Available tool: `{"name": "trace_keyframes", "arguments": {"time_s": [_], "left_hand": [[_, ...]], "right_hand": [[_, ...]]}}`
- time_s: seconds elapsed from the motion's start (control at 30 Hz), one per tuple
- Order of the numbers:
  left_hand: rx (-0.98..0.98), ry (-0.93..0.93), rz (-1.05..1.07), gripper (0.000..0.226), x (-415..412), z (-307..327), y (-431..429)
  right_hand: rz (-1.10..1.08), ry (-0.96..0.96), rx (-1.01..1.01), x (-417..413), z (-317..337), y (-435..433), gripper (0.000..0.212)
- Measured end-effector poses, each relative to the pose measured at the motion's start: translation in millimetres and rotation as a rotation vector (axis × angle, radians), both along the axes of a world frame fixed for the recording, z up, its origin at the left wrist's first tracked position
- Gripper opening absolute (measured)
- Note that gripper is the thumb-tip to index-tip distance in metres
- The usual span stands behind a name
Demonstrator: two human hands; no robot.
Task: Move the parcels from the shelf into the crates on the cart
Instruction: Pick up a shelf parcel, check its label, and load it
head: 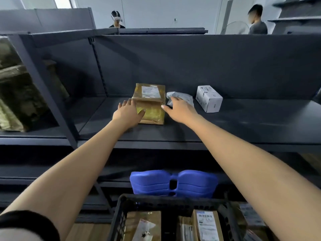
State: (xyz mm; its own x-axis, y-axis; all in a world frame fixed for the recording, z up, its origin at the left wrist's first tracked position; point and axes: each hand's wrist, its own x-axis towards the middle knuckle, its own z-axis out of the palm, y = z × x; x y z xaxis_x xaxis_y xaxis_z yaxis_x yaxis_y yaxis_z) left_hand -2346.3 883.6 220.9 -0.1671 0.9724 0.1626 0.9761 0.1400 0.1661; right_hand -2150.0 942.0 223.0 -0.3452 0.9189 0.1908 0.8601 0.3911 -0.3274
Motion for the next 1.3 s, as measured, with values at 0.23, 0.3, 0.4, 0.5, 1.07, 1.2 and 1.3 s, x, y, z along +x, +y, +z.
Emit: {"name": "trace_keyframes", "arguments": {"time_s": [0.23,0.3,0.4,0.5,1.07,1.2,1.3], "left_hand": [[-0.041,-0.318,0.112,0.069,-30.1,2.7,65.3],[-0.041,-0.500,0.130,0.074,-33.1,-1.2,78.0],[-0.016,-0.746,0.160,0.076,-32.7,-6.2,91.2],[-0.031,-0.923,0.222,0.077,-35.4,-11.1,97.6],[0.118,-1.316,0.191,0.050,-11.5,-27.8,37.1],[0.193,-1.295,0.117,0.043,1.7,-39.1,-6.0],[0.248,-1.310,0.022,0.036,11.9,-43.5,-40.3]], "right_hand": [[-0.072,0.192,-0.169,-28.7,-5.5,52.7,0.065],[-0.071,0.253,-0.221,-34.5,-8.2,62.0,0.068],[-0.088,0.346,-0.297,-41.8,-12.1,72.4,0.073],[-0.093,0.436,-0.372,-46.4,-15.7,78.5,0.076],[-0.038,0.732,-0.395,-37.2,-26.5,16.9,0.047],[-0.053,0.825,-0.359,-29.7,-34.3,-24.0,0.056],[-0.044,0.881,-0.302,-21.6,-40.5,-58.7,0.037]]}}
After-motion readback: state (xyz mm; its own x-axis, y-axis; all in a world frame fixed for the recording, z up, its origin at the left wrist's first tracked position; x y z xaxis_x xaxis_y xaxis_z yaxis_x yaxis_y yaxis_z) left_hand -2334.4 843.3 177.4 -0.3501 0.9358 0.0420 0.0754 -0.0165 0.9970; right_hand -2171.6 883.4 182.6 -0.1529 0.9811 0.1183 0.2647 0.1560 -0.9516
